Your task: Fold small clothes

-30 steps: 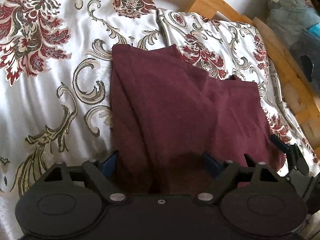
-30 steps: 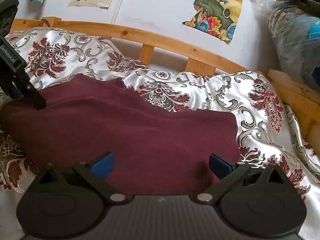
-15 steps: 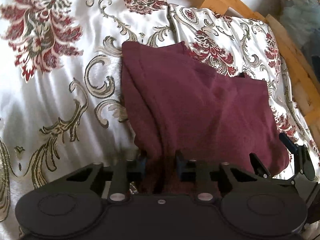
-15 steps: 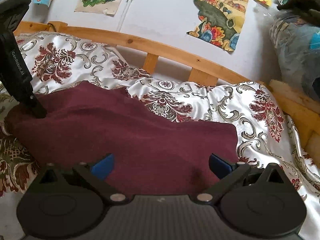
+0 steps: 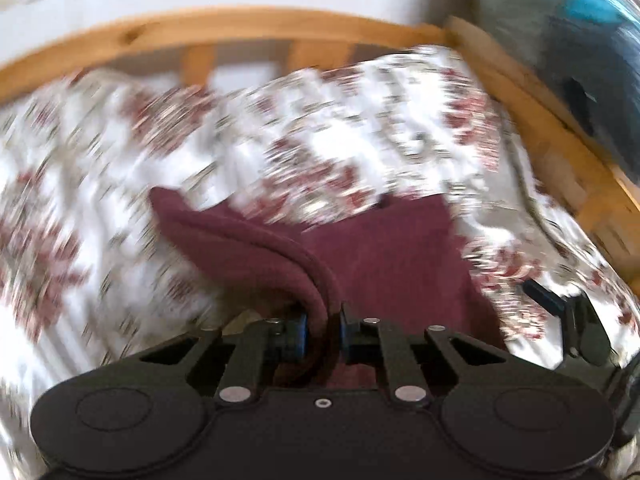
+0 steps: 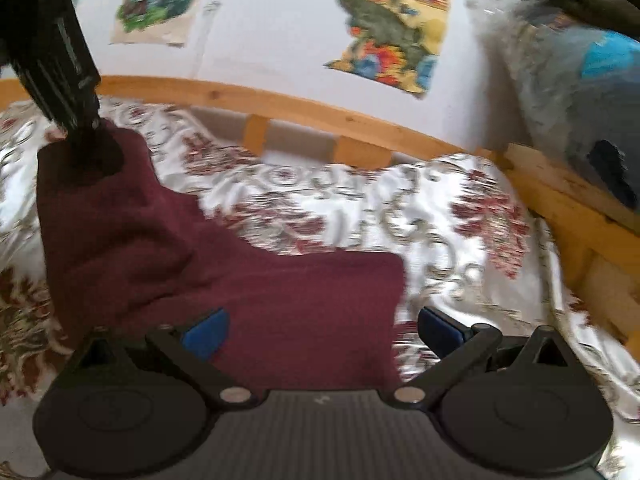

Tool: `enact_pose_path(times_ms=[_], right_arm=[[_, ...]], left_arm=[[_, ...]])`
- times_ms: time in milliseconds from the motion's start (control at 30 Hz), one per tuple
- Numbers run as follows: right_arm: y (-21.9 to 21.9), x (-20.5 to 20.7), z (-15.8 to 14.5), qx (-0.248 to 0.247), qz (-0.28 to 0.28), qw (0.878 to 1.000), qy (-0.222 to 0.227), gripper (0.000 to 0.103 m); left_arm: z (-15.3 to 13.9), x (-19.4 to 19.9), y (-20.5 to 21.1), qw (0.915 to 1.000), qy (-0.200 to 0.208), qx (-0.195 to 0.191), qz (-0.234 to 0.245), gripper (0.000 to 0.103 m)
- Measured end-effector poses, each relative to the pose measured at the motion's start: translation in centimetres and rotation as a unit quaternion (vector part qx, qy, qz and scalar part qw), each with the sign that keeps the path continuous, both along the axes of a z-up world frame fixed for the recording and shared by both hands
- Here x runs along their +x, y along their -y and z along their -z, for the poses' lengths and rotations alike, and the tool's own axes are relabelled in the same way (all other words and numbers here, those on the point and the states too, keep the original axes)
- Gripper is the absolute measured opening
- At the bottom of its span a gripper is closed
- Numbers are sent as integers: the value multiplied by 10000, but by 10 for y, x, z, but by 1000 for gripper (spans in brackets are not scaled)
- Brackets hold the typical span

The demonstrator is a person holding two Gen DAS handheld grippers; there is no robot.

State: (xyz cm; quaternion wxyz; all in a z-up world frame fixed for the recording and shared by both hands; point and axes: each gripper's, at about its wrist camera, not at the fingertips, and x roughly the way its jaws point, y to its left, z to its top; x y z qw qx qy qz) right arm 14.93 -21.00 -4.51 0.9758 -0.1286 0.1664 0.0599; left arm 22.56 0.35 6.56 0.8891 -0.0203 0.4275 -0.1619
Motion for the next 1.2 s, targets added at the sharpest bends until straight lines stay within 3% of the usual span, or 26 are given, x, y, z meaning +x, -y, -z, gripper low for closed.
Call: enact_pose_path(times_ms=[100,233,400,500,600,667,833,1000,1100,1200], right_arm=[[27,9,-8,-51,324,9995,-11,103],[66,24,-12,7,820,9965,-140,103],[110,39,-9,437,1309,9895,-432,103],[125,44,-7,719,1425,9856,-550,103],[133,46,-6,915,1465,9831,-607,103],[135,47,-6,1013,1470,9818,-642,103],[133,48,-4,1120,1464,9806,-670,103],[129,46,-4,1289,1297,9816,-553,103],[134,36,-8,2051,802,9753,-189,103],[137,37,-11,2976,-25,9544,-239,103]], left_arm=[[-10,4,49,9981,148,276,528,14],[3,13,110,9931,95,441,1078,12],[41,12,143,9915,-185,270,1255,12],[55,1,146,9923,-75,227,1216,18],[56,-12,146,9920,51,15,1265,41],[52,-22,147,9905,204,-114,1357,64],[39,-51,149,9853,649,-148,1575,80],[33,-77,132,9883,989,-315,1121,92],[31,-88,115,9895,1233,-391,640,99],[35,-93,103,9890,1420,-206,369,102]])
